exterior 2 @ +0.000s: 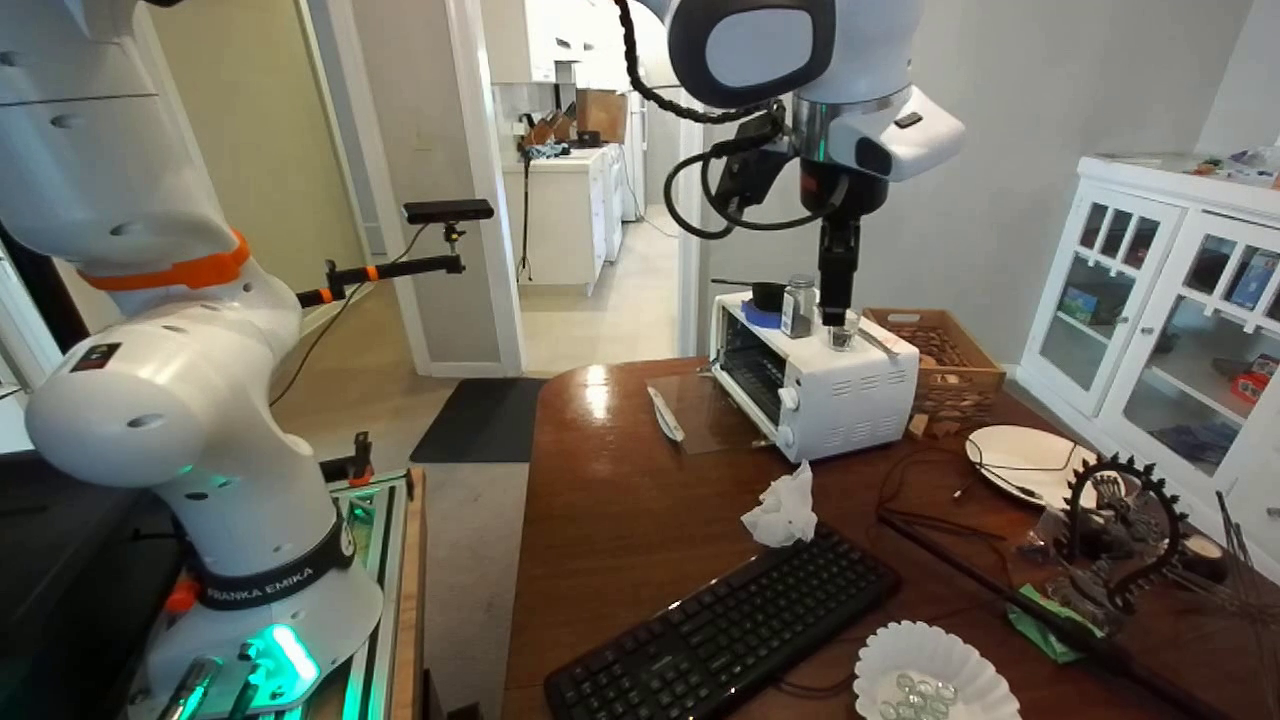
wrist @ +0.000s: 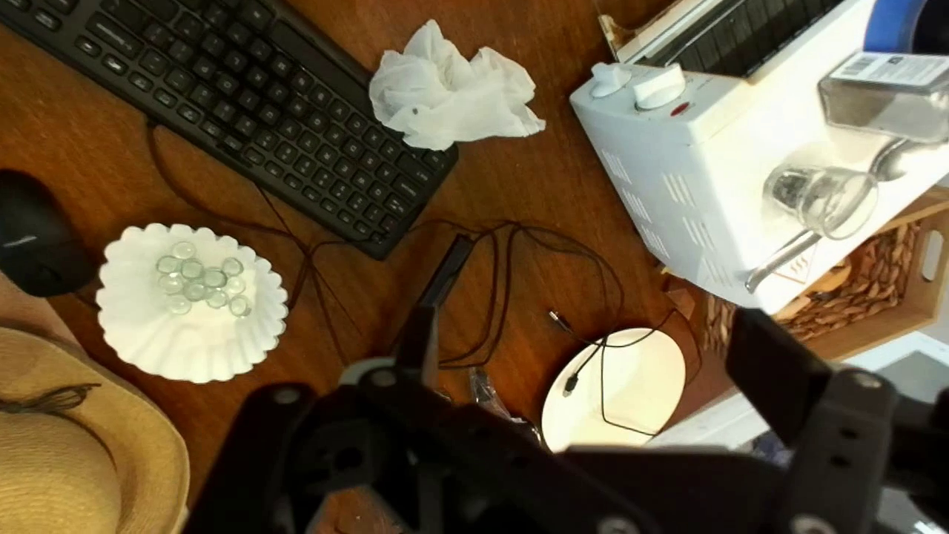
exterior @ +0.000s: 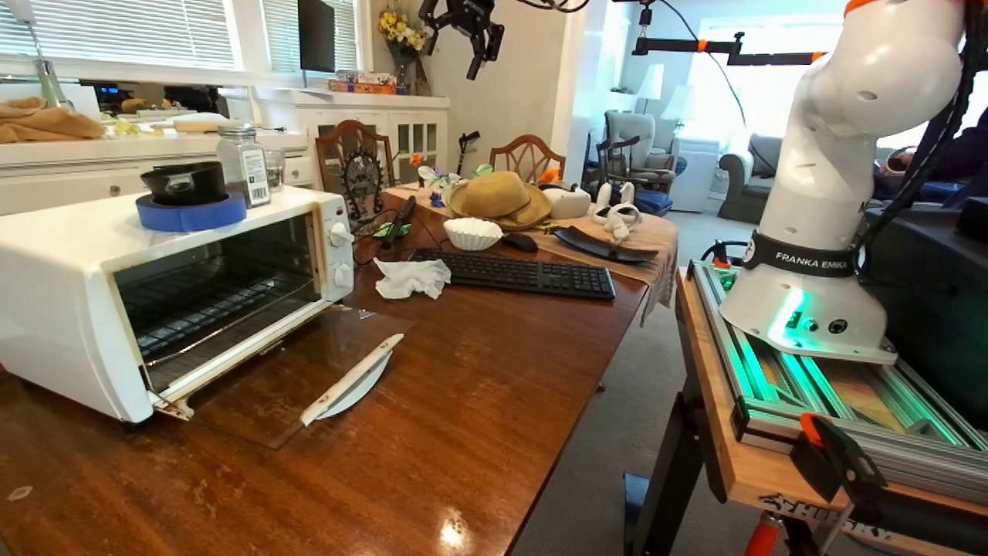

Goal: Put the small glass directly onto the table

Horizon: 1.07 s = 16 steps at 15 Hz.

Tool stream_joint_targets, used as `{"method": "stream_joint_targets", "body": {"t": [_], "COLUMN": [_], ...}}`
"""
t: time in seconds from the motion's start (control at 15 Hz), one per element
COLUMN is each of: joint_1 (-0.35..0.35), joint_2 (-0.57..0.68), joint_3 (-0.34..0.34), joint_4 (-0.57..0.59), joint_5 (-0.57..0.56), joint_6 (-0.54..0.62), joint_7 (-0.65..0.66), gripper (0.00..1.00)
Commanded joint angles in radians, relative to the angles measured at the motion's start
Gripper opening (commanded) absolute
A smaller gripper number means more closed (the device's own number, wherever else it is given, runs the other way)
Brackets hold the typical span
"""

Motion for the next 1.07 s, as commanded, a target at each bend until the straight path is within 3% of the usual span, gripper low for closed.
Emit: {"method": "stream_joint_targets", "body": {"t": [0.0,0.27,0.67,0.8,0.87,1.0], "joint_1": [-0.027,-0.085,-0.130,-0.144,-0.124,-0.128], "joint_2": [0.206,0.366,0.554,0.613,0.525,0.540], "joint_3": [-0.034,-0.009,0.027,0.038,0.029,0.032], "joint_4": [0.243,0.475,0.808,0.912,0.773,0.798], "joint_5": [0.153,0.282,0.265,0.290,0.255,0.255], "joint_6": [-0.102,-0.342,-0.758,-0.822,-0.738,-0.746], "joint_7": [-0.126,-0.201,-0.132,-0.101,-0.132,-0.130], "gripper": [1.00,1.00,1.00,1.00,1.00,1.00]}}
